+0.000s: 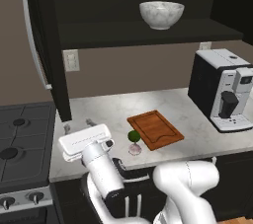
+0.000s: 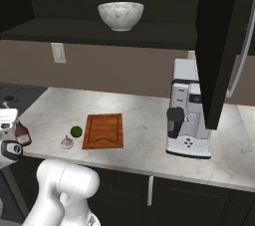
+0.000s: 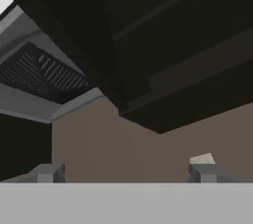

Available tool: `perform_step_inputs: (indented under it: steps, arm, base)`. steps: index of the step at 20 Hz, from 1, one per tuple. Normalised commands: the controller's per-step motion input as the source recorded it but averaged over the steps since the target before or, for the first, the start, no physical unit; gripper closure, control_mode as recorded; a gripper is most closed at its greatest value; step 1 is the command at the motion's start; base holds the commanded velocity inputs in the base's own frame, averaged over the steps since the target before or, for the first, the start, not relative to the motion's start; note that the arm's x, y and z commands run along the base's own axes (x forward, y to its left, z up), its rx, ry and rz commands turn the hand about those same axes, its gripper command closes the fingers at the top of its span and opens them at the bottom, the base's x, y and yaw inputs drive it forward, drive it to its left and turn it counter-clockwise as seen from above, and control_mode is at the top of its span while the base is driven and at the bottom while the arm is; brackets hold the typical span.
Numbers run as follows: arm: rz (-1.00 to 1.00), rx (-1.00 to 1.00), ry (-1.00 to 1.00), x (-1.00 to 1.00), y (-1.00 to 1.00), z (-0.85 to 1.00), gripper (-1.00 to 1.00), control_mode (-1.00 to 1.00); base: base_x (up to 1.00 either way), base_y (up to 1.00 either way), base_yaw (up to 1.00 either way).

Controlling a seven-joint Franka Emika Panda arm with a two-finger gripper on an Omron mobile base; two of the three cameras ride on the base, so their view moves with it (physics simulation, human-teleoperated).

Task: Open the cabinet. Place the bowl and condiment on the counter. Then place the lime and garlic on the cutting board.

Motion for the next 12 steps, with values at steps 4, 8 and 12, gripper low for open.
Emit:
perform_step_inputs:
  steps: [4,8,12]
  arm:
    - [0.0,0.1,-0.05,-0.81,-0.29,1.0,-1.0,-1.0]
    - [0.0,0.09,-0.02,-0.81,-0.55,0.74,-1.0,-1.0]
    - [-0.04,0.07,0.07,-0.69,-0.88,0.41,-1.0,-1.0]
  base:
    - [0.0,0.0,0.0]
    - [0.0,0.0,0.0]
    - [0.0,0.0,0.0]
